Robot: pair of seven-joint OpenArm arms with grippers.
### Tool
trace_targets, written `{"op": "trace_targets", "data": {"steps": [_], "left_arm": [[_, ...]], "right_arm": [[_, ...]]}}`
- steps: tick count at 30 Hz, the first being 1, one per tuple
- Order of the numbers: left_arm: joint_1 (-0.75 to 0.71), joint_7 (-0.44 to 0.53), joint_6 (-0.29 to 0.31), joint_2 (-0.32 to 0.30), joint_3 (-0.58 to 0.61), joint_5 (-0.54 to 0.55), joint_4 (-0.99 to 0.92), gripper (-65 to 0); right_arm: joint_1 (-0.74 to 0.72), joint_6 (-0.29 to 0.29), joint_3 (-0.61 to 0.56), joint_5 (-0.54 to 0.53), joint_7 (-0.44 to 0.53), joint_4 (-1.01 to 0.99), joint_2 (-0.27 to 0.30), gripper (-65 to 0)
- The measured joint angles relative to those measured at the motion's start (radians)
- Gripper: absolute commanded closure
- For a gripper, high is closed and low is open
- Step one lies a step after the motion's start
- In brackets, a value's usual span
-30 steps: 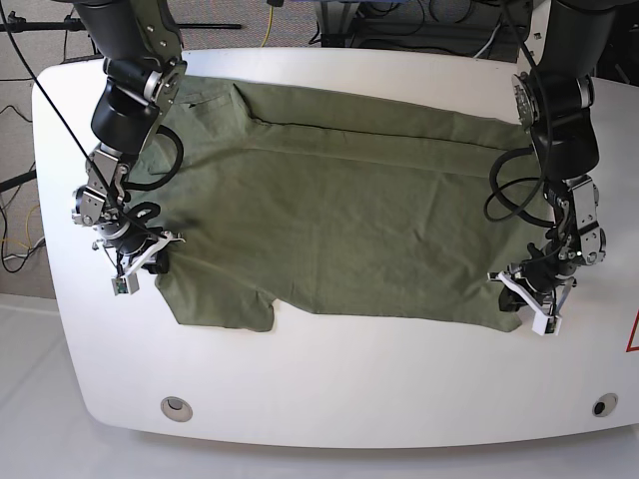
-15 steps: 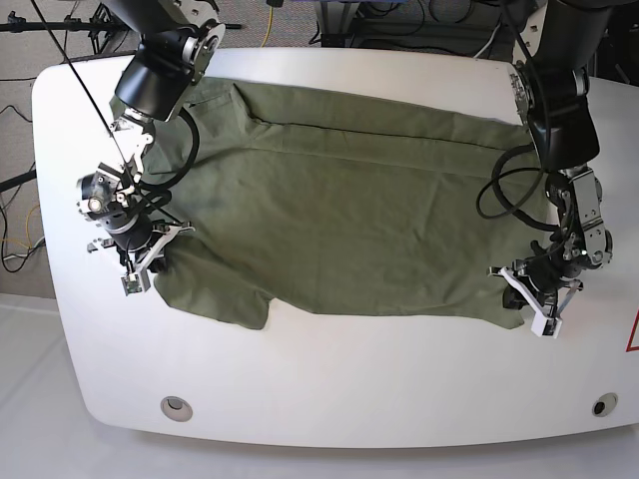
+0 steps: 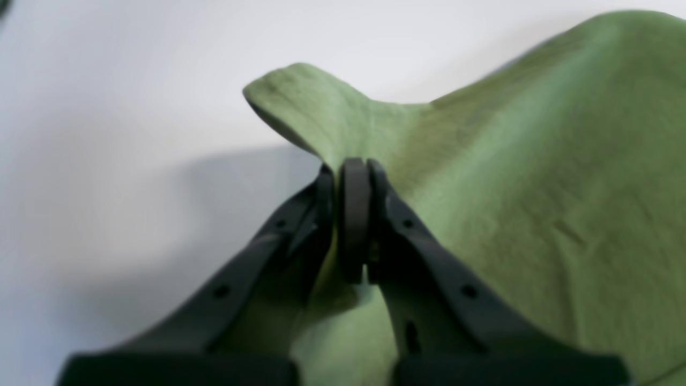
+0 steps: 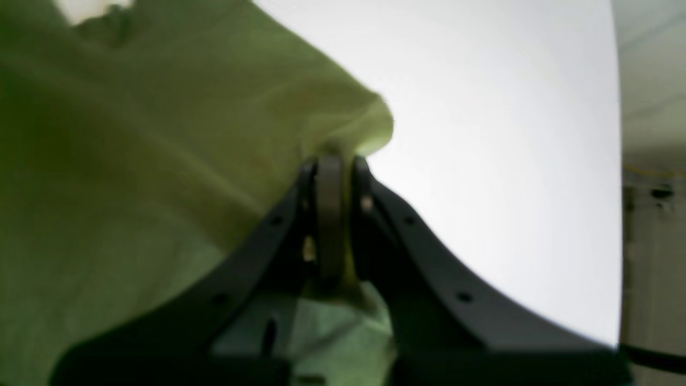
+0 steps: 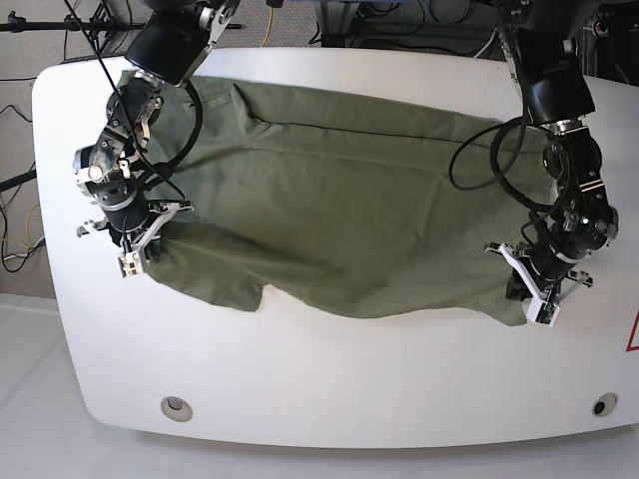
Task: Fold the T-shirt properly
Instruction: 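Lift the hem corners and fold them over toward the collar edge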
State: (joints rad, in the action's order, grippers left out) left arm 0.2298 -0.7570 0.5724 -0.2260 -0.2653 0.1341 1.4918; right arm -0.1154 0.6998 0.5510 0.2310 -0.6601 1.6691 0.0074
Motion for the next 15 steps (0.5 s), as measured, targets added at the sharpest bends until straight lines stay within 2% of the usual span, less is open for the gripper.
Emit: {"op": "trace_targets", "data": {"steps": [15], "left_arm": [[-0.173, -0.006, 0.002, -0.005, 0.001, -0.005, 0.237, 0.0]], "right_arm": [[0.143, 0.004, 0.000, -0.008, 0.000, 0.201, -0.010, 0.0]]}}
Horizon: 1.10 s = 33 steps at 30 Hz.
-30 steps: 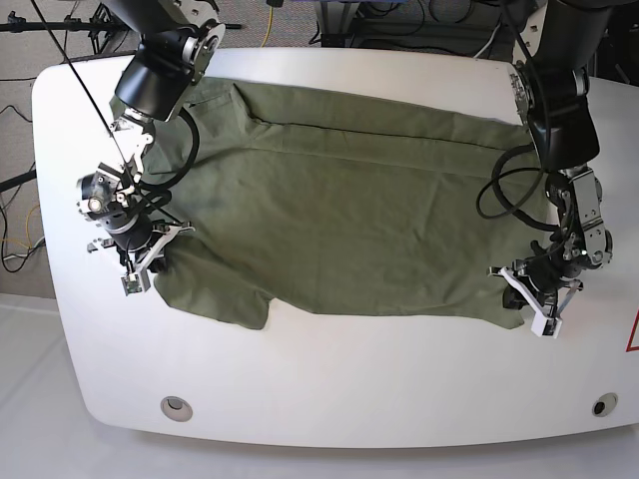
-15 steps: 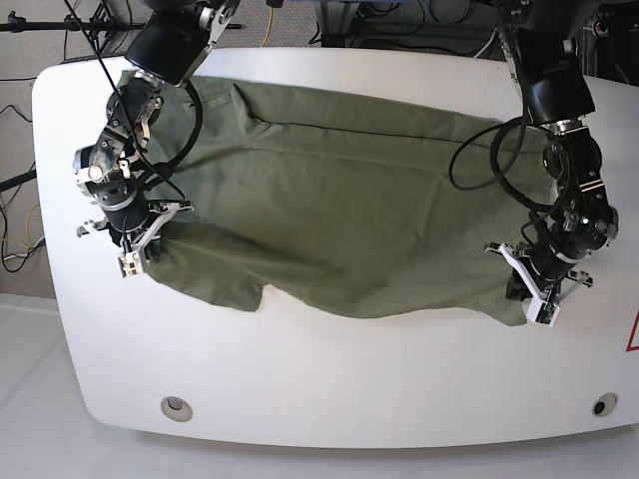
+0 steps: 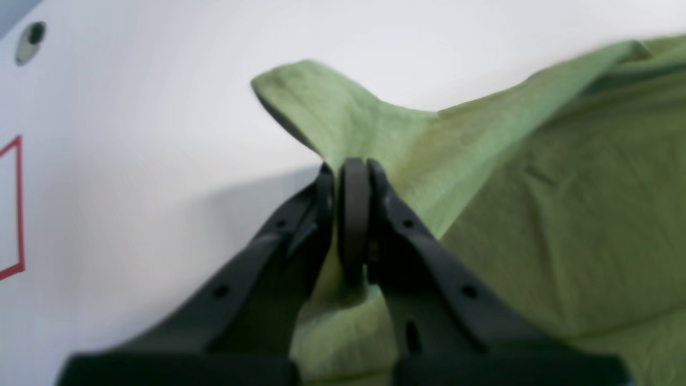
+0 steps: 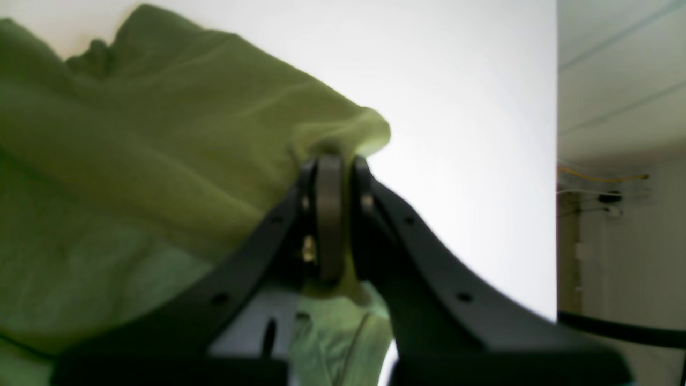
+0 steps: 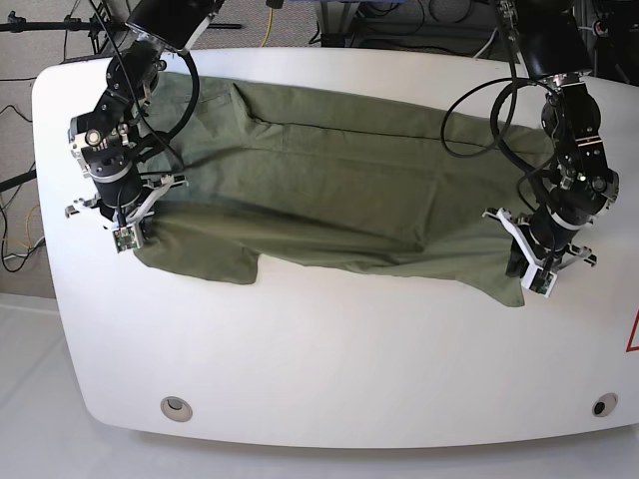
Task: Fold the T-shirt properly
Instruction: 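Lift the hem corners and fold them over toward the collar edge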
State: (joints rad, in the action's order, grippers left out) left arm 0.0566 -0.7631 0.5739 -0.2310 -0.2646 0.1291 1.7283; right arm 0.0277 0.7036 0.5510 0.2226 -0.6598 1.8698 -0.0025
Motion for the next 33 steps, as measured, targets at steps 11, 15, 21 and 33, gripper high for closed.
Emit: {"op": "trace_targets", "data": {"steps": [11, 15, 21, 33], "left_arm": [[-0.066, -0.001, 0.003, -0.011, -0.071, 0.002, 0.044, 0.0], [-0.069, -0.007, -0.001, -0.022, -0.100, -0.005, 0.044, 0.0], [-0.085, -0.032, 0.004, -0.047, -0.128, 0.009, 0.044, 0.0], [-0.093, -0.075, 0.008, -0.058, -0.153, 0.014, 0.044, 0.0]], "right_arm": [[0.071, 0.000, 0.005, 0.003, 0.000, 0.056, 0.000, 0.0], [0.091, 0.000, 0.006, 0.010, 0.000, 0.058, 0.000, 0.0], [0.117, 0.004, 0.037, 0.005, 0.000, 0.061, -0.002, 0.0], [0.160, 0.004, 0.105, -0.001, 0.004, 0.063, -0.003, 0.0]]}}
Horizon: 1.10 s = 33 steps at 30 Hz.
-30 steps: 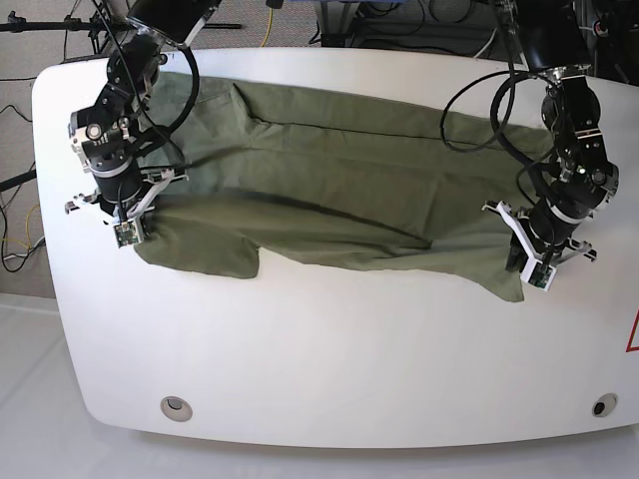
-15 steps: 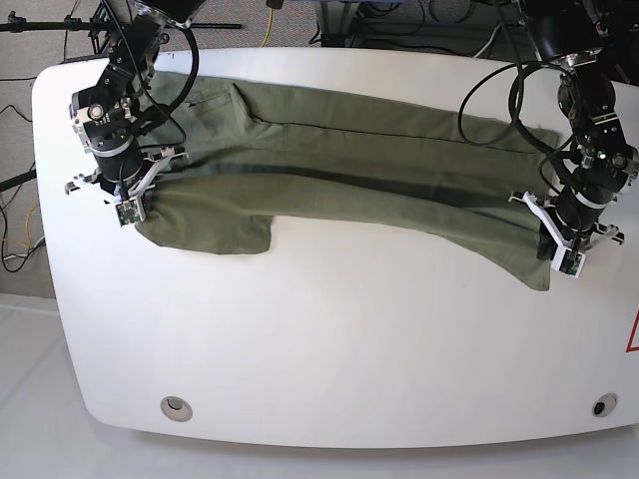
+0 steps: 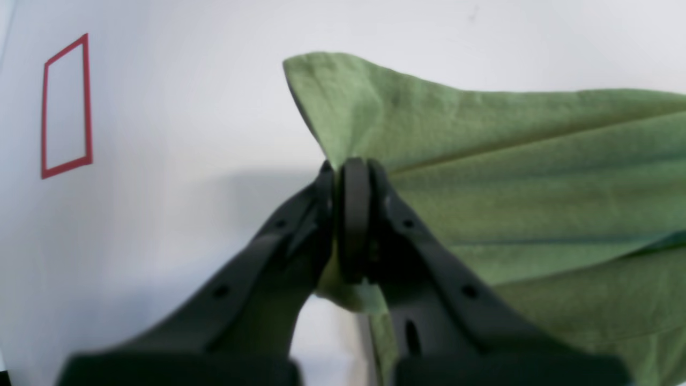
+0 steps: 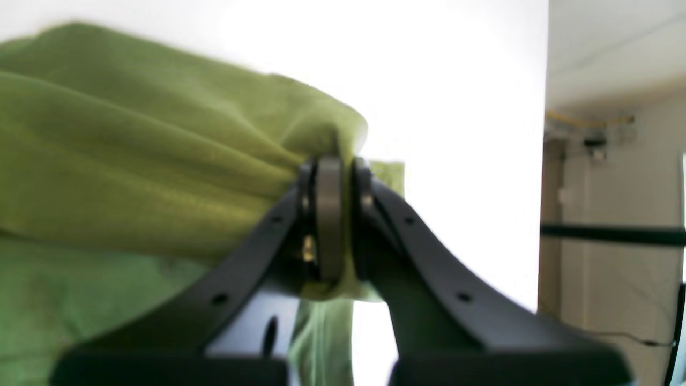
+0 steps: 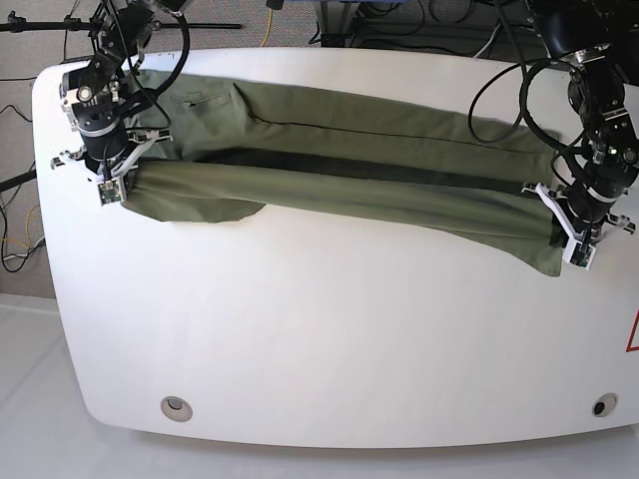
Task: Fold the T-shirt properly
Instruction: 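Lift the hem corners and fold them over toward the collar edge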
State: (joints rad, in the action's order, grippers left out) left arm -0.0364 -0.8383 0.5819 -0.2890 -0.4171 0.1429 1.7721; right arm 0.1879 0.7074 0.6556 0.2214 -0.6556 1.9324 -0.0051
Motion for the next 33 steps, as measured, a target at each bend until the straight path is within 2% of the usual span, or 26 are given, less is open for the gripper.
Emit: {"op": "trace_targets", "data": {"steps": [16, 21, 33], "left_arm": [[-0.082, 0.002, -0.002, 0.008, -0.002, -0.004, 0.000, 0.0], [-0.117, 0.000, -0.004, 0.030, -0.002, -0.008, -0.001, 0.0], [-0.158, 0.004, -0.005, 0.032, 0.026, -0.010, -0.077, 0.0]], "right_arm": [[0.086, 0.001, -0.002, 0.000, 0.002, -0.001, 0.000, 0.0], [0.102, 0.000, -0.002, 0.000, 0.004, -0.006, 0.000, 0.0], [0.103, 0.000, -0.002, 0.004, 0.005, -0.138, 0.001, 0.0]]}}
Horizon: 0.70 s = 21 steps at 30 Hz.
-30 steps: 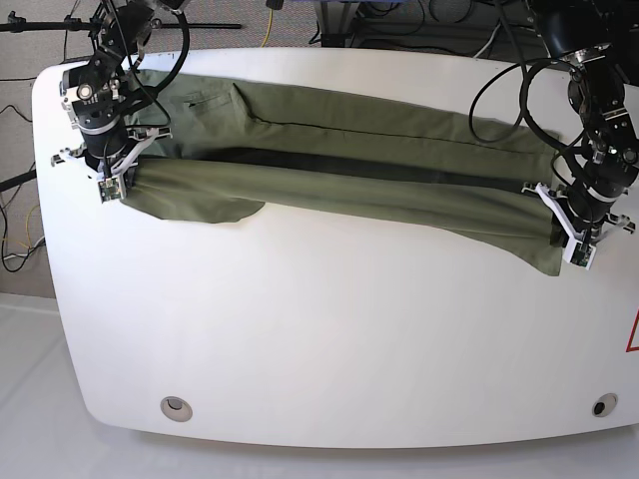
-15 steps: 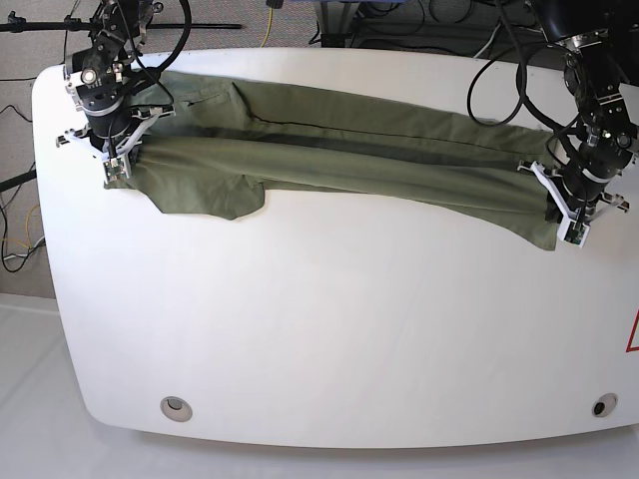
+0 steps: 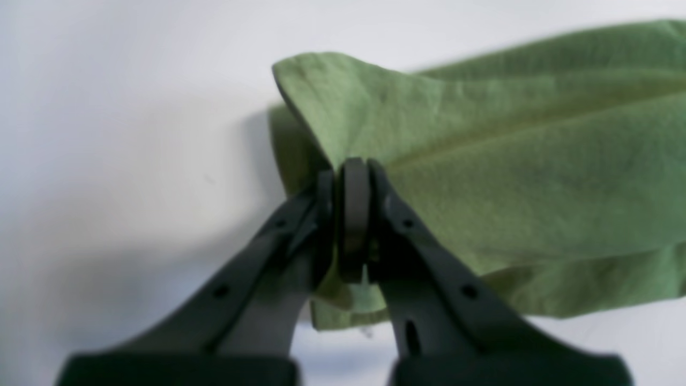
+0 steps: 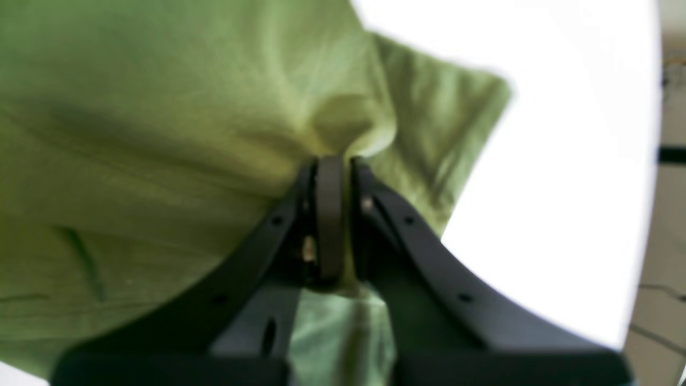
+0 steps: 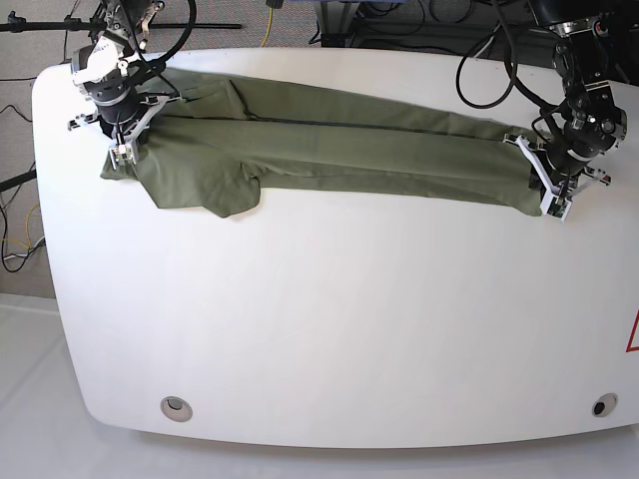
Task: Fold the T-shirt properly
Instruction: 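Lift the hem corners and fold them over toward the collar edge, then lower the folded hem onto the shirt with both grippers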
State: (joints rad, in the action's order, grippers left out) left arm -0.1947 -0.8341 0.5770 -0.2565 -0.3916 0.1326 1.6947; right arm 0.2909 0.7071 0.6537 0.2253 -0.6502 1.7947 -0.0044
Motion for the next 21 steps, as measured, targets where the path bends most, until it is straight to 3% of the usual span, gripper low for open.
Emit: {"op": "trace_targets", "data": {"steps": [10, 21], "left_arm": [[0.003, 0.089, -0.001, -0.003, -0.005, 0.003, -0.123, 0.0], [0.028, 0.092, 0.000, -0.003, -0.005, 0.005, -0.142, 0.0]], "right_arm": [[-0.019, -0.007, 0.001, -0.012, 0.037, -0.064, 0.010, 0.0], [-0.042, -0.008, 0.000, -0.019, 0.043, -0.089, 0.015, -0.9]]}}
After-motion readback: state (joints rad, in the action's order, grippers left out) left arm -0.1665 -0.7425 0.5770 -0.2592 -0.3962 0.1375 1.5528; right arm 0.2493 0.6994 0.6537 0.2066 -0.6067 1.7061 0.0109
